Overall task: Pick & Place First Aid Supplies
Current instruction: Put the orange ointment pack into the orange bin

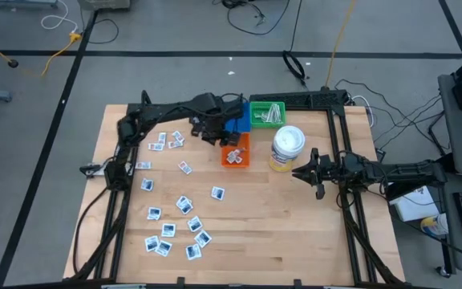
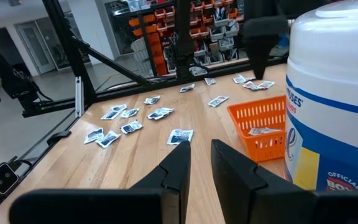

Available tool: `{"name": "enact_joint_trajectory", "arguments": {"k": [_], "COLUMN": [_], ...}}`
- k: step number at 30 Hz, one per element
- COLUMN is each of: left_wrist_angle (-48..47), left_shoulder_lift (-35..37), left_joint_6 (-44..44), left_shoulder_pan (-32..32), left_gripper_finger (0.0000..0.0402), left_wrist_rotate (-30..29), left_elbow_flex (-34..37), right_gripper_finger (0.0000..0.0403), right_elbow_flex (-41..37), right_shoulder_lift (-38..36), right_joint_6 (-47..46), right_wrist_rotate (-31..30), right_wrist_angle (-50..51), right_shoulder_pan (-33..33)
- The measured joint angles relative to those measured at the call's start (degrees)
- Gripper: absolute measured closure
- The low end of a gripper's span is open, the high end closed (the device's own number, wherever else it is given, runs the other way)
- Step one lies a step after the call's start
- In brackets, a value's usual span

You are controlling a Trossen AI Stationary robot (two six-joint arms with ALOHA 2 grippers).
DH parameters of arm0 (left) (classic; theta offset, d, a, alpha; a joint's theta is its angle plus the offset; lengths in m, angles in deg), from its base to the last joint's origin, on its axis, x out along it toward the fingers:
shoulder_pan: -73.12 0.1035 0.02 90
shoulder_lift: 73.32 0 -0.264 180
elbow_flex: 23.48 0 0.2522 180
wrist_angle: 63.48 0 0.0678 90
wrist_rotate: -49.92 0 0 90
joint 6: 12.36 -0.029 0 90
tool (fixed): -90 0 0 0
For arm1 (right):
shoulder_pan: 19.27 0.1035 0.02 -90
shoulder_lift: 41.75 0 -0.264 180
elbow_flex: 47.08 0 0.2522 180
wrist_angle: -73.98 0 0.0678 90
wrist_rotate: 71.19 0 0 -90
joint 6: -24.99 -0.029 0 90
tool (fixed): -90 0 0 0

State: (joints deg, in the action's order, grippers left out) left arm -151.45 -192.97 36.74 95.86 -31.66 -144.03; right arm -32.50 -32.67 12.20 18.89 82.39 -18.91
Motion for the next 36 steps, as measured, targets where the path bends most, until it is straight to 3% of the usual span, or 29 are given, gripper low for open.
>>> {"name": "enact_joint_trajectory", "arguments": {"k": [10,17,23,36], "left_wrist_angle": [6.02,7.29,7.32,15.85], "left_shoulder_lift": [12.97,20.32,25.40,25.42], "left_joint_6": [9.37,15.65,20.10,22.67], "left_shoulder_pan": [-3.08,-5.37,-7.18,-8.66], "left_gripper_finger": [0.0209,0.0190,0.0190,0.0190], "left_wrist_rotate": [-4.00,-4.20,-4.80,-4.04], "left_elbow_flex": [21.21,31.66,37.23,46.20], "right_gripper_finger": [0.0344,0.0344,0.0344,0.0344], "right_elbow_flex": [0.00,0.00,0.02,0.01], "right_shoulder_lift": [0.00,0.00,-0.01,0.00], "right_joint_6": [0.01,-0.01,0.00,0.00], "right_wrist_rotate": [0.00,0.00,0.00,0.00], "right_wrist_angle": [-0.01,0.00,-0.02,-0.02], "right_shoulder_pan": [0.01,0.02,0.02,0.00]}}
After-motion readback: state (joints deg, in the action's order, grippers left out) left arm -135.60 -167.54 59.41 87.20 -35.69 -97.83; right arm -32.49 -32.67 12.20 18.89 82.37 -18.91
